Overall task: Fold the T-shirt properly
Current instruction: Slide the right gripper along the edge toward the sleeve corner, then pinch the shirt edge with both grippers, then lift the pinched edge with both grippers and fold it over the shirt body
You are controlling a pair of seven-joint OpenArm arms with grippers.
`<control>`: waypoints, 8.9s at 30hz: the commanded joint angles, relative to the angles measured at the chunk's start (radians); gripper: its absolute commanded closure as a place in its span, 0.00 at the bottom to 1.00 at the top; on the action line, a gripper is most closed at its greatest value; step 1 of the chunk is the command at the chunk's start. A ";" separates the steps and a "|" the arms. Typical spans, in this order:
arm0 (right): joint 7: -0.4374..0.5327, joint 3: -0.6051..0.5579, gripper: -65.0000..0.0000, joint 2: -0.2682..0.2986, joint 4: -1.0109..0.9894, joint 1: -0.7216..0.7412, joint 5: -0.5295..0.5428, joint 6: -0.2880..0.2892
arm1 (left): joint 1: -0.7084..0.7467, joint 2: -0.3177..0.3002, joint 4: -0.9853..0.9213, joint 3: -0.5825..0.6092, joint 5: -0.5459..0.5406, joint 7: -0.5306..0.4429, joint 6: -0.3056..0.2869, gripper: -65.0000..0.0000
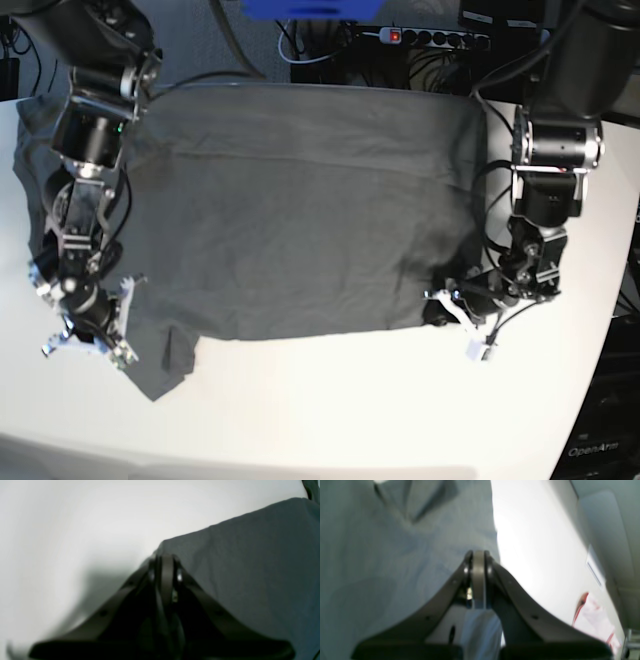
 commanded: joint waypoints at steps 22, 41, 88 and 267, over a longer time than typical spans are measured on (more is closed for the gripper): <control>0.298 0.002 1.00 0.202 -0.637 0.337 0.008 -0.027 | 0.051 -0.021 -0.010 0.007 0.076 0.115 0.021 0.96; 0.304 0.145 1.00 0.163 -0.593 0.238 0.012 -0.225 | 0.071 -0.036 -0.010 0.007 0.079 0.098 0.021 0.96; 0.084 0.472 0.24 0.192 -0.759 0.403 0.080 -0.170 | 0.071 -0.058 -0.010 0.007 0.074 0.098 0.016 0.96; -0.216 0.344 0.99 -0.177 0.556 -0.385 0.178 -0.042 | 0.510 -0.063 1.018 -0.215 0.054 0.417 0.010 0.96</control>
